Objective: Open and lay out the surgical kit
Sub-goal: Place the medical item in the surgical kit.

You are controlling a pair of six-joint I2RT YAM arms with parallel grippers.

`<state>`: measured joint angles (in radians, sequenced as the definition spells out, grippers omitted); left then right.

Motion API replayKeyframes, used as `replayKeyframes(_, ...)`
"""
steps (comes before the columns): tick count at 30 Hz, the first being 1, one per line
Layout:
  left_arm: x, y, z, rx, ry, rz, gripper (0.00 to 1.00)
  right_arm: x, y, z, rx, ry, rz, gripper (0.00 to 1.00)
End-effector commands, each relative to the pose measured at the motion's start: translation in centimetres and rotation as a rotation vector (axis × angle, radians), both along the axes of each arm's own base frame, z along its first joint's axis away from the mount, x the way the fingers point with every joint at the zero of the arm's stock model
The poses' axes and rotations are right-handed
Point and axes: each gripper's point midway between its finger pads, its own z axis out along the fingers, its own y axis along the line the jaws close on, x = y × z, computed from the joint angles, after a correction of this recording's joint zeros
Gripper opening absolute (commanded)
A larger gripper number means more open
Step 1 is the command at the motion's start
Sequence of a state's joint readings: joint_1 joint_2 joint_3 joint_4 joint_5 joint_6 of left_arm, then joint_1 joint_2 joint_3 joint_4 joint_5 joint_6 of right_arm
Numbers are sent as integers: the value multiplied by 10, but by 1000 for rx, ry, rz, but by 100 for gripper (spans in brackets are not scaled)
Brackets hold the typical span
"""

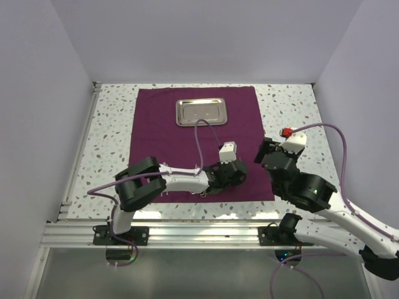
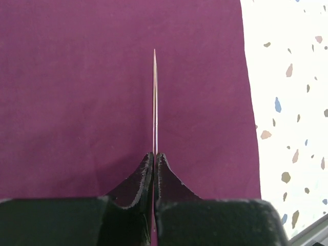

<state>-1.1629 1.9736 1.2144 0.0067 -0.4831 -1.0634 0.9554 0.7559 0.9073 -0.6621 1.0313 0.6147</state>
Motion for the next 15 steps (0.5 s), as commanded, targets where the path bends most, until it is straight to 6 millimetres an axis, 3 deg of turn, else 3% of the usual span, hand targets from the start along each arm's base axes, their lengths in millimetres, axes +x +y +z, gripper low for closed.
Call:
replayKeyframes(1, 3, -15, 23, -95, -31, 103, 0, -1, -9, 5, 30, -36, -49, 72)
replayKeyframes(3, -5, -24, 27, -99, -45, 90, 31, 0, -8, 4, 29, -36, -48, 72)
replayKeyframes(4, -6, -28, 32, -98, -62, 77, 66, 0, -8, 4, 24, -35, -49, 72)
replayKeyframes(5, -6, -28, 41, -105, -83, 85, 80, 0, -8, 4, 22, -34, -49, 72)
replayKeyframes(7, -7, -21, 50, -63, -105, 86, 99, 0, -9, 3, 17, -32, -52, 72)
replayKeyframes(11, 12, 11, 95, 9, -219, 159, 99, -2, -12, 4, 24, -37, -57, 72)
replayKeyframes(14, 46, 52, 114, 80, -253, 209, 99, -2, -13, 4, 25, -40, -54, 72)
replayKeyframes(15, 77, 75, 121, 73, -265, 258, 99, -2, -12, 3, 23, -38, -51, 72)
